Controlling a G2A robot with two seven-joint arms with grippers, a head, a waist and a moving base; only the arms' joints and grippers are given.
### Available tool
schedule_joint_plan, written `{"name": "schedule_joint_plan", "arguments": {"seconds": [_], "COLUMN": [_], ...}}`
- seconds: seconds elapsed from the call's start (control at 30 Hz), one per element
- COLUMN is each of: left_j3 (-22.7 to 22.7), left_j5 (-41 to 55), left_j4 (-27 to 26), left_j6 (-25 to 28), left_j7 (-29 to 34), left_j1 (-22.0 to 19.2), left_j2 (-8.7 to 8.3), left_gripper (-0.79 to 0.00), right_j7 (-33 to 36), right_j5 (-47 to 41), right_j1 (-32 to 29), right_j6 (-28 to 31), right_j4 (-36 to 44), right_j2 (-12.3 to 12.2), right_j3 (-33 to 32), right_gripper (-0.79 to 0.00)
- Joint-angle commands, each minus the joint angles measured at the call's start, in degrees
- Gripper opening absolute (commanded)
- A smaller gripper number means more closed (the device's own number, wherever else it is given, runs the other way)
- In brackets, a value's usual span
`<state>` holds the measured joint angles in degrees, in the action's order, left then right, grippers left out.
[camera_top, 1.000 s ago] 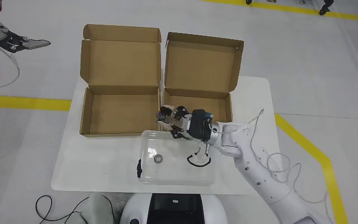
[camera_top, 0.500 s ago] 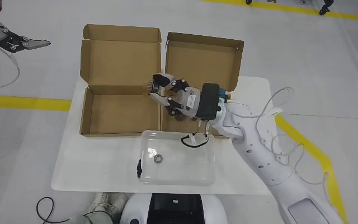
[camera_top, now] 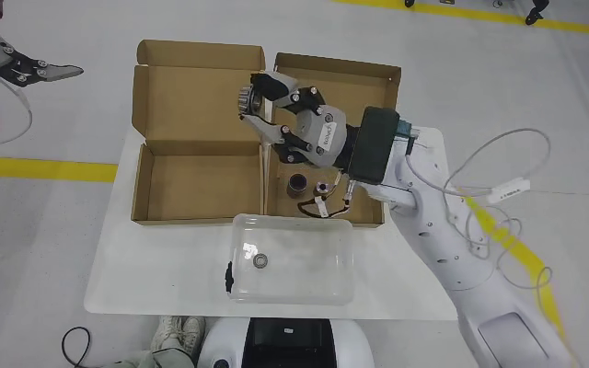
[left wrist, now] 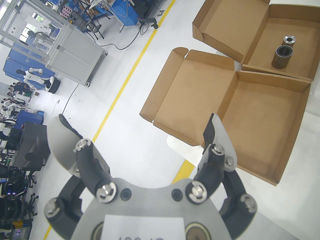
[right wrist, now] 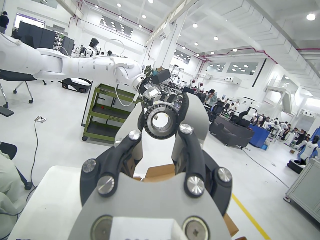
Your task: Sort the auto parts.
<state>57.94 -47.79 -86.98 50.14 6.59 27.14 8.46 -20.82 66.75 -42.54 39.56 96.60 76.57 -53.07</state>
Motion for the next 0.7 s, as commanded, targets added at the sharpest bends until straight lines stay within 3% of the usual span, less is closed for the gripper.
{"name": "schedule_joint_plan", "arguments": {"seconds": [0.0, 0.67], "left_j3": [0.0, 0.0], "left_j5": [0.0, 0.0], "left_j4": [0.0, 0.0], "left_j6": [0.0, 0.0], "left_j7": [0.0, 0.0], "left_j1": [0.0, 0.0], "left_j2": [0.0, 0.0], "left_gripper": [0.0, 0.0], "right_j7": [1.5, 4.1], "right_j5": [-0.1, 1.1], "right_j1": [0.4, -1.5], "right_j6": [0.1, 0.6], "right_j4": [0.2, 0.6], "right_j2": [0.0, 0.2], "right_j3": [-0.2, -1.9], "right_gripper": [-0.785, -0.785]}}
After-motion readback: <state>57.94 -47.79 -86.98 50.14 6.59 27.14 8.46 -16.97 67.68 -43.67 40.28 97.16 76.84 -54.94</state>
